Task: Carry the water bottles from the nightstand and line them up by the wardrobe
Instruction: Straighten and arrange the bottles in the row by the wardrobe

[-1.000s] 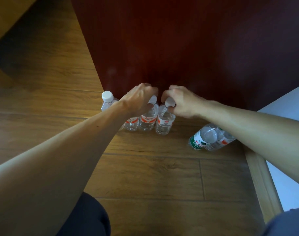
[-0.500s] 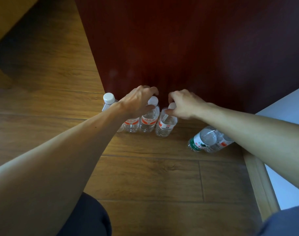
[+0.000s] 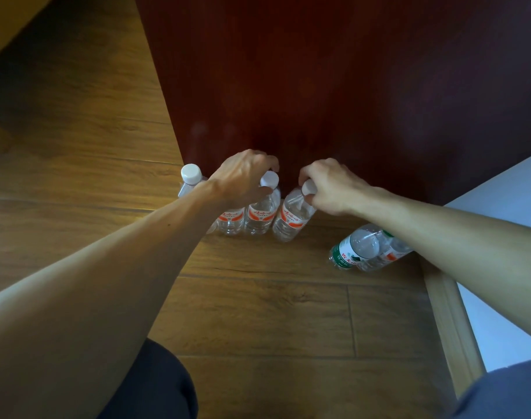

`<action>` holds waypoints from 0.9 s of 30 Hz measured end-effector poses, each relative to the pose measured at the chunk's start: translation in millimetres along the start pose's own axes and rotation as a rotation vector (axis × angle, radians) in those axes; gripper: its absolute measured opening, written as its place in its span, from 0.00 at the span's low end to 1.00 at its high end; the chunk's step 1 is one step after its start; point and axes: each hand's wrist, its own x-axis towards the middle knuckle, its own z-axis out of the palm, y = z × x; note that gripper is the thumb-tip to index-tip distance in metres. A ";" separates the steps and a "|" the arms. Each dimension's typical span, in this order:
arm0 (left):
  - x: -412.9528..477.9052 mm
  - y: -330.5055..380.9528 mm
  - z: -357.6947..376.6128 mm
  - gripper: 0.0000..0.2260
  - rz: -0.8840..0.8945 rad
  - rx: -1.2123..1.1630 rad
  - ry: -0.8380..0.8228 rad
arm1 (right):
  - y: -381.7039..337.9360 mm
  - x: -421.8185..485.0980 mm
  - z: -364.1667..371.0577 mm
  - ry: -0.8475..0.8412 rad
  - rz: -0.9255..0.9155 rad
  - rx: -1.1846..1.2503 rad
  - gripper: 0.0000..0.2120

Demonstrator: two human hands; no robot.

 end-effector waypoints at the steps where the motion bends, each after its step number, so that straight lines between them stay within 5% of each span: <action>1: 0.0 0.4 0.1 0.12 0.002 0.009 0.010 | 1.6 -0.2 -0.8 0.004 -0.004 -0.001 0.11; 27: -7.0 2.3 -1.4 0.12 0.031 -0.014 -0.004 | -1.9 10.6 3.2 0.023 -0.081 -0.019 0.14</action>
